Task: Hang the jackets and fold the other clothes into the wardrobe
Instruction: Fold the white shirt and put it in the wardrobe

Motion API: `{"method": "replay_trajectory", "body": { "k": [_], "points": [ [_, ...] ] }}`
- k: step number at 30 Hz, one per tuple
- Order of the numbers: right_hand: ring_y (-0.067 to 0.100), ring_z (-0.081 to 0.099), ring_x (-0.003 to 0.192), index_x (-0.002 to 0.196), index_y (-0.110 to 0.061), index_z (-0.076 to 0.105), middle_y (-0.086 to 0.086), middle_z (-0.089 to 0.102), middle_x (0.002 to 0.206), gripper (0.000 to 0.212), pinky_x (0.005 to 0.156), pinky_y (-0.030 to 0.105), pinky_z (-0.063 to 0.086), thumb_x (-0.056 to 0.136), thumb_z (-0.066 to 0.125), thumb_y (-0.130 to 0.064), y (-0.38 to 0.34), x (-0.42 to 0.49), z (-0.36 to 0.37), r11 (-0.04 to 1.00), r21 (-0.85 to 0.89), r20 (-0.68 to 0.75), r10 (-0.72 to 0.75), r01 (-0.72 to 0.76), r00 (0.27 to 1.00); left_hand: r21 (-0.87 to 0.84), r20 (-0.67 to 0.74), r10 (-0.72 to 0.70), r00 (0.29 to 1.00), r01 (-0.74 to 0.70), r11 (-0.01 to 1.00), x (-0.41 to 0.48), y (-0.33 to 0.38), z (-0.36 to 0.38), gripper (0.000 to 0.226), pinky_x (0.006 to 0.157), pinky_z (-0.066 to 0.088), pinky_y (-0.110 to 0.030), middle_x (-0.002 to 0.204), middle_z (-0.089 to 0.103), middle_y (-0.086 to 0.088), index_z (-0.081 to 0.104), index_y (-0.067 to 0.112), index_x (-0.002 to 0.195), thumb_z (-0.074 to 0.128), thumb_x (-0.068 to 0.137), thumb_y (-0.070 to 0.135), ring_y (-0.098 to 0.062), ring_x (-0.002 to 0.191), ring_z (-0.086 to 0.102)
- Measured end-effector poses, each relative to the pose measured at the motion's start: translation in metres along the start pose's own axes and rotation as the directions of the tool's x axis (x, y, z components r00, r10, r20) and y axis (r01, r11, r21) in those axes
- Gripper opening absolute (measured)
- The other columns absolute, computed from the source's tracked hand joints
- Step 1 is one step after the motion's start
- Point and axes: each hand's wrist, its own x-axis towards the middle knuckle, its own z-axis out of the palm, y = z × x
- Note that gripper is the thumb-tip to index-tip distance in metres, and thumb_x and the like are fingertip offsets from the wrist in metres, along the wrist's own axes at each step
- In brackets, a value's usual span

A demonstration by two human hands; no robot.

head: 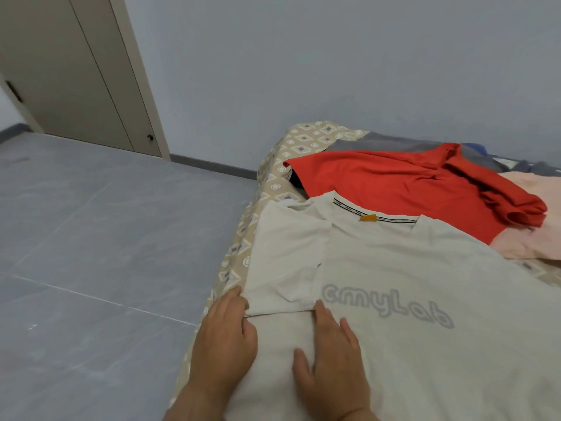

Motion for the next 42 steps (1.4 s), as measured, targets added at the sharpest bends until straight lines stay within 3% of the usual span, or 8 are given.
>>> {"method": "replay_trajectory", "body": {
  "k": [4, 13, 22, 26, 31, 34, 37, 42],
  "points": [
    [0.021, 0.066, 0.1, 0.14, -0.015, 0.055, -0.003, 0.07, 0.113, 0.069, 0.096, 0.041, 0.047, 0.075, 0.062, -0.038, -0.012, 0.012, -0.006, 0.989, 0.089, -0.04, 0.12, -0.116, 0.992, 0.002, -0.027, 0.061, 0.998, -0.061, 0.998, 0.004, 0.002, 0.0, 0.007, 0.068, 0.049, -0.036, 0.086, 0.06, 0.001, 0.048, 0.011, 0.071, 0.048, 0.071, 0.004, -0.021, 0.081, 0.055],
    [0.011, 0.022, 0.148, 0.153, -0.015, 0.034, -0.003, 0.028, 0.161, 0.061, 0.119, 0.022, 0.01, 0.095, 0.044, -0.032, -0.01, 0.02, -0.012, 0.961, 0.104, 0.161, 0.238, -0.256, 0.958, -0.055, -0.054, 0.035, 0.998, -0.038, 0.998, 0.007, -0.005, 0.003, 0.015, 0.059, 0.039, -0.031, 0.072, 0.045, 0.009, 0.041, 0.019, 0.07, 0.05, 0.069, 0.007, -0.016, 0.07, 0.045],
    [0.019, 0.046, 0.121, 0.151, -0.034, 0.034, 0.0, 0.052, 0.126, 0.057, 0.104, 0.029, 0.035, 0.096, 0.048, -0.039, -0.019, 0.032, -0.022, 0.945, 0.198, 0.348, 0.179, -0.259, 0.92, -0.055, -0.024, 0.017, 1.0, -0.018, 0.998, 0.006, -0.005, 0.002, 0.019, 0.061, 0.038, -0.029, 0.073, 0.046, 0.01, 0.043, 0.02, 0.072, 0.053, 0.068, 0.004, -0.015, 0.071, 0.044],
    [0.008, 0.053, 0.092, 0.095, -0.024, 0.068, -0.007, 0.061, 0.094, 0.018, 0.081, 0.025, 0.036, 0.096, 0.049, -0.024, -0.011, 0.044, -0.034, 0.872, 0.389, 0.36, 0.154, -0.298, 0.92, -0.057, -0.008, -0.009, 1.0, 0.009, 0.998, 0.006, -0.003, 0.0, 0.019, 0.059, 0.041, -0.033, 0.07, 0.045, 0.009, 0.041, 0.021, 0.07, 0.052, 0.069, 0.006, -0.016, 0.069, 0.045],
    [0.015, 0.032, 0.063, 0.061, -0.02, 0.024, -0.004, 0.028, 0.058, 0.039, 0.054, 0.023, 0.027, 0.091, 0.049, -0.018, -0.015, 0.04, -0.039, 0.893, 0.311, 0.328, 0.219, -0.324, 0.919, -0.084, -0.009, -0.014, 1.0, 0.013, 0.996, 0.003, 0.0, -0.001, 0.005, 0.064, 0.045, -0.037, 0.074, 0.052, 0.001, 0.041, 0.014, 0.068, 0.046, 0.069, 0.011, -0.022, 0.079, 0.053],
    [0.017, 0.039, 0.074, 0.062, -0.023, 0.029, -0.008, 0.032, 0.063, 0.034, 0.056, 0.015, 0.032, 0.091, 0.047, -0.019, -0.016, 0.039, -0.038, 0.922, 0.204, 0.403, 0.227, -0.329, 0.887, -0.086, 0.02, -0.027, 0.999, 0.028, 0.996, 0.002, -0.001, -0.003, 0.009, 0.075, 0.05, -0.037, 0.09, 0.063, -0.005, 0.048, 0.011, 0.072, 0.043, 0.072, 0.018, -0.027, 0.095, 0.059],
    [0.026, 0.053, 0.096, 0.093, -0.022, 0.055, 0.0, 0.051, 0.095, 0.012, 0.076, 0.031, 0.041, 0.091, 0.045, -0.027, -0.016, 0.035, -0.039, 0.964, 0.069, 0.363, 0.214, -0.255, 0.907, -0.021, 0.084, 0.113, 0.99, -0.112, 0.993, 0.001, -0.003, -0.003, 0.047, 0.103, 0.042, -0.038, 0.141, 0.054, -0.014, 0.069, 0.008, 0.108, 0.042, 0.082, 0.036, -0.026, 0.131, 0.049],
    [0.029, 0.035, 0.143, 0.137, -0.026, 0.057, 0.012, 0.04, 0.154, 0.042, 0.115, 0.046, 0.026, 0.097, 0.042, -0.025, 0.0, 0.035, -0.021, 0.996, 0.023, 0.145, 0.087, -0.092, 0.986, 0.04, 0.122, 0.028, 0.992, -0.033, 0.999, 0.004, -0.003, 0.002, 0.044, 0.102, 0.041, -0.033, 0.138, 0.059, -0.003, 0.075, 0.019, 0.111, 0.044, 0.093, 0.044, -0.02, 0.13, 0.053]
  ]
}}
